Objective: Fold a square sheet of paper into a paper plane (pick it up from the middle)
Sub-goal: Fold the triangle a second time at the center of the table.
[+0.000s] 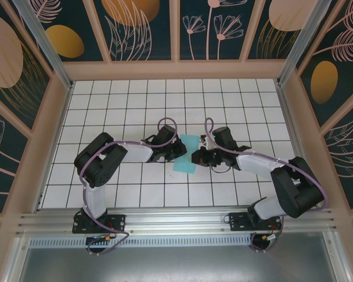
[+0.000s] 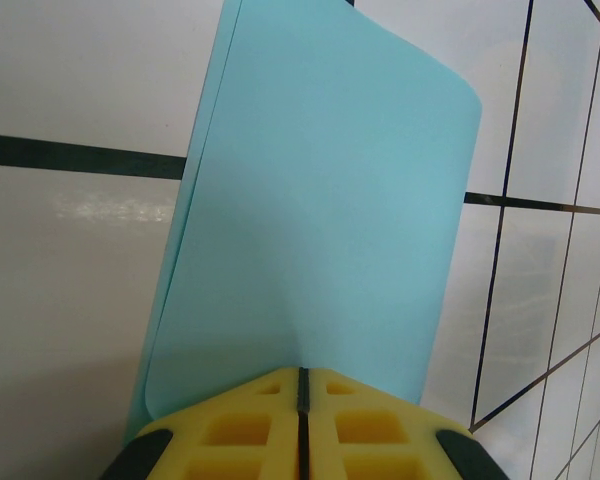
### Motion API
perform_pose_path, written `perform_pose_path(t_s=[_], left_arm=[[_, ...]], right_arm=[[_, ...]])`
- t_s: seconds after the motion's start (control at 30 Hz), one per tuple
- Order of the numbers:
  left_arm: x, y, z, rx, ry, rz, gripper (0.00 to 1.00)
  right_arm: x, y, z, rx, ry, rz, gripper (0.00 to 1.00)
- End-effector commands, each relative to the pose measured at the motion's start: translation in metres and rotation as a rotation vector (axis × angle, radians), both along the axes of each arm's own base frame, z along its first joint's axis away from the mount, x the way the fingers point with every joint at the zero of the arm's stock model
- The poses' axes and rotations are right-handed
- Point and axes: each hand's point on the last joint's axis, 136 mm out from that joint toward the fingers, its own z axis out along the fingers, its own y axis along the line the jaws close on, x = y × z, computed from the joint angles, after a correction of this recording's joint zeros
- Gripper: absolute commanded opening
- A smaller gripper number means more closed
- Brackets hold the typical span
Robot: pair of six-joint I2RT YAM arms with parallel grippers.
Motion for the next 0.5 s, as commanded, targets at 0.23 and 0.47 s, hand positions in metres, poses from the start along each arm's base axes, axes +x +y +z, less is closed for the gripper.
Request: perform_pose_path(t_s=[0.23, 0.47], left_arm=[[-0.012, 0.017, -0.029, 0.099, 0.059, -0.006, 0.11], [-0.011, 0.017, -0.029, 0.100, 0.054, 0.001, 0.12]], right_arm=[[-0.006, -0.010, -0.063, -0.121, 0.155, -0.017, 0.09], [-0.030, -0.028, -0.087, -0.189, 0.210, -0.005, 0.09]])
